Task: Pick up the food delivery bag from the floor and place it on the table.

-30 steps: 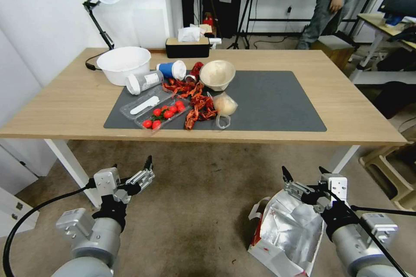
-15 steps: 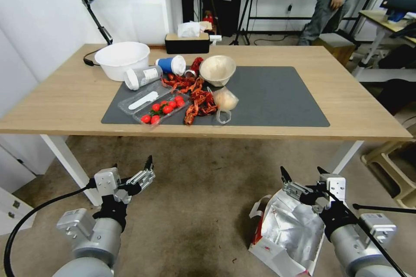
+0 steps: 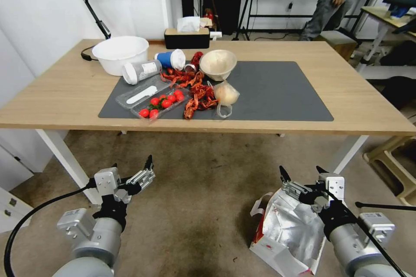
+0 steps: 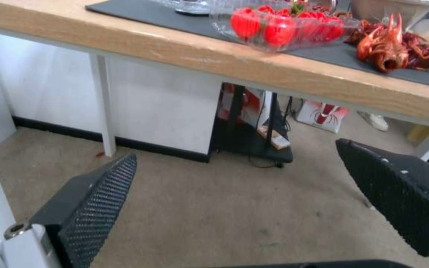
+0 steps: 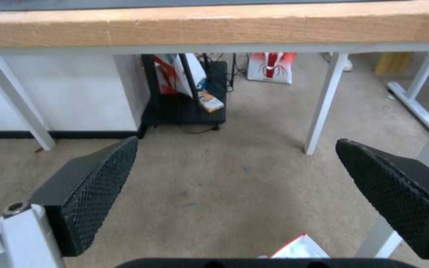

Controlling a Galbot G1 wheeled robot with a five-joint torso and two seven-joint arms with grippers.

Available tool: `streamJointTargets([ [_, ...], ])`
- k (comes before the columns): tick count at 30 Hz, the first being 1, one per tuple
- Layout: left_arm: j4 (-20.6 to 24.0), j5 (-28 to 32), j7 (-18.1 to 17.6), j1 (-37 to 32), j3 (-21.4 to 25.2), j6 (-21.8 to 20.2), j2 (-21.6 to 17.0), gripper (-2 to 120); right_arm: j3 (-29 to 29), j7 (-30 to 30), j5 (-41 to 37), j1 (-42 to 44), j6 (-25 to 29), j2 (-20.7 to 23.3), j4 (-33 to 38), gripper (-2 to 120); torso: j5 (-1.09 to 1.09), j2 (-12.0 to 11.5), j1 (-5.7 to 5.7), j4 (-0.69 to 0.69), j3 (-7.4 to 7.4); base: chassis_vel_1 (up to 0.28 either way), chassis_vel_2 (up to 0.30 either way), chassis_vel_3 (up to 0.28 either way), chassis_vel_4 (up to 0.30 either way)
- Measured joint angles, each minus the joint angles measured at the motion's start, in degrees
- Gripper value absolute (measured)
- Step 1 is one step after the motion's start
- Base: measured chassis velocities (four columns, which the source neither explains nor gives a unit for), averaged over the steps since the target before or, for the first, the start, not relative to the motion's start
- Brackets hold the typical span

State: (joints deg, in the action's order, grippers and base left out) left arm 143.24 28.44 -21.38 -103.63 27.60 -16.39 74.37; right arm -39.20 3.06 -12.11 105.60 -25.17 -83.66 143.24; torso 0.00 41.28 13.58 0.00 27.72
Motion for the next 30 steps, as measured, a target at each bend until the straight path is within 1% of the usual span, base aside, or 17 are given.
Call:
streamJointTargets([
  [2, 0.0, -0.1, 0.1, 0.0, 0.0, 0.0, 0.0, 100, 0.0, 0.0, 0.0, 0.0, 0.0, 0.0, 0.0, 100, 0.0, -0.4, -0.19, 0.0, -0.27, 0.0, 0.0, 0.0, 0.0],
  [4, 0.0, -0.1, 0.1, 0.0, 0.0, 0.1, -0.1, 100, 0.0, 0.0, 0.2, -0.1, -0.1, -0.2, -0.1, 100, 0.0, -1.5, -0.59, 0.0, -0.94, 0.0, 0.0, 0.0, 0.0],
  [6, 0.0, -0.1, 0.1, 0.0, 0.0, 0.1, -0.1, 100, 0.0, 0.0, 0.2, -0.1, -0.1, -0.2, -0.1, 100, 0.0, -1.8, -0.71, 0.0, -1.12, 0.0, 0.0, 0.0, 0.0],
  [10, 0.0, -0.1, 0.1, 0.1, -0.1, 0.4, -0.1, 100, -0.1, 0.0, 0.2, -0.2, -0.1, -0.3, -0.1, 100, 0.0, -3.1, -1.24, 0.0, -1.9, 0.0, 0.0, 0.0, 0.0],
  [30, -1.2, -0.5, 0.4, 0.7, -0.5, 0.6, -0.1, 100, -0.4, 0.2, 0.6, -0.1, -0.2, -0.3, -0.5, 100, 0.0, -7.7, -3.03, 0.0, -4.66, 0.0, 0.0, 0.0, 0.0],
])
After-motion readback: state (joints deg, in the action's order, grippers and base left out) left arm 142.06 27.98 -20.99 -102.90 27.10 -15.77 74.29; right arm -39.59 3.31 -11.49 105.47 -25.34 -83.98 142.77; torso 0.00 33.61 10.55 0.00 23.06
